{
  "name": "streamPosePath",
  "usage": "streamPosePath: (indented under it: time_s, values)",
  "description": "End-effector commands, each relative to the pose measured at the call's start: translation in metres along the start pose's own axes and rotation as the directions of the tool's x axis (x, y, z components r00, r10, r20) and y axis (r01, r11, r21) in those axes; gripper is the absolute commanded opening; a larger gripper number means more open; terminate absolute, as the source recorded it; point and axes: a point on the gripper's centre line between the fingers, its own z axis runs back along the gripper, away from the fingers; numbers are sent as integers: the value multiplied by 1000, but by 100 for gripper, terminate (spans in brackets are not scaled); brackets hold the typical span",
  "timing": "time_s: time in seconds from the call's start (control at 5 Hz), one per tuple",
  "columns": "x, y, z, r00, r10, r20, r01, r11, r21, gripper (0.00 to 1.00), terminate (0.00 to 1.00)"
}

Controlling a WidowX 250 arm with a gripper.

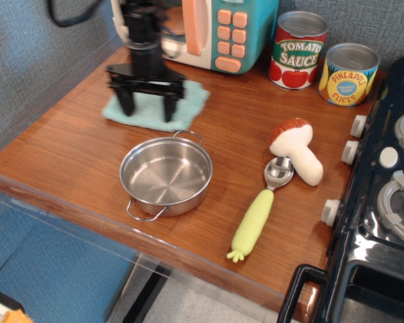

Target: Move the blue cloth so that it sits in front of the microwave.

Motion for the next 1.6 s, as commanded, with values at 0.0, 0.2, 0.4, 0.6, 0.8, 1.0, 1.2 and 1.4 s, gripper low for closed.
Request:
streamPosePath:
  time_s: [0.0, 0.2, 0.4, 0.6, 0.8, 1.0, 1.2, 1.4]
  values:
    - [10, 48, 16, 998, 51, 25, -51, 999, 16, 100, 0]
    - [14, 57, 15, 998, 53, 25, -53, 998, 18, 100, 0]
    - [15, 49, 21, 1000, 10, 28, -10, 1000, 7, 100, 0]
    - [20, 29, 48, 996, -55, 73, 58, 998, -32, 100, 0]
    - [29, 17, 78, 992, -75, 101, 80, 996, -41, 100, 0]
    - [34, 10, 101, 990, -82, 115, 88, 995, -42, 100, 0]
    - [30, 3, 99, 993, -40, 109, 39, 999, 6, 100, 0]
    - [30, 3, 99, 993, -40, 109, 39, 999, 6, 100, 0]
